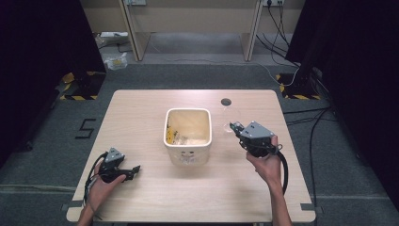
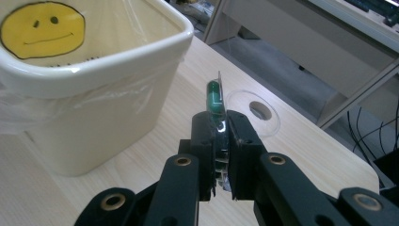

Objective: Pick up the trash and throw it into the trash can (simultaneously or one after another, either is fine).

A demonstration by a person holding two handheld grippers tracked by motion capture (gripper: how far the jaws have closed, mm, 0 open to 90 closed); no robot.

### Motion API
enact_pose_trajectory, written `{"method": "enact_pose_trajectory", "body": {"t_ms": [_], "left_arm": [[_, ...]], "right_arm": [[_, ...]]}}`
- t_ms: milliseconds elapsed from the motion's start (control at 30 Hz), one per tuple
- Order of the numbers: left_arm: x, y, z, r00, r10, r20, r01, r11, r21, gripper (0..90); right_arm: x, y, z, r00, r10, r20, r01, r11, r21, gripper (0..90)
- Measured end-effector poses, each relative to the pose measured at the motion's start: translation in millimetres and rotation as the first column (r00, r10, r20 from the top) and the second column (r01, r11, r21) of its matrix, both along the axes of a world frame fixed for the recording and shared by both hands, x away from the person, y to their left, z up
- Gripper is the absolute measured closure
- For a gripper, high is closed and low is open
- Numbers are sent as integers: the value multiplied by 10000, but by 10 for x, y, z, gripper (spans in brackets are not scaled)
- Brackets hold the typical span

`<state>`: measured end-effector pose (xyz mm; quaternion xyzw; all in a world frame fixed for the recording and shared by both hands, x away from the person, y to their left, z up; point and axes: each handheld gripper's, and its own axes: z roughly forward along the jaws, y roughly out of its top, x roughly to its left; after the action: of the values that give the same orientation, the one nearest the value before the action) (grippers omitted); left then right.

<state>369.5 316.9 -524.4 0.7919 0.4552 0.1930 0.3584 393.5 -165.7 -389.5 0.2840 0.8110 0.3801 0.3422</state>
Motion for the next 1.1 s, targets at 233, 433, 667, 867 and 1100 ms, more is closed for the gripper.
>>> {"method": "enact_pose_trajectory", "body": {"t_ms": [233,433,667,867,1100], "left_arm": [[0,0,0,10000,0,2,0,10000,3,140],[0,0,0,10000,0,0,0,10000,2,140],[0,0,0,10000,0,1,0,10000,1,140],[1,1,0,10000,-12,3,12,10000,12,140],[1,1,0,10000,-13,5,13,10000,14,140]], "right_arm": [[-46,31,96,9997,175,165,-175,9998,0,828],[-45,88,228,9986,357,378,-355,9993,-69,828],[-34,181,378,9958,676,618,-670,9977,-112,828],[-17,290,501,9924,948,782,-937,9955,-173,828],[22,503,626,9853,1468,876,-1452,9891,-242,828]]}}
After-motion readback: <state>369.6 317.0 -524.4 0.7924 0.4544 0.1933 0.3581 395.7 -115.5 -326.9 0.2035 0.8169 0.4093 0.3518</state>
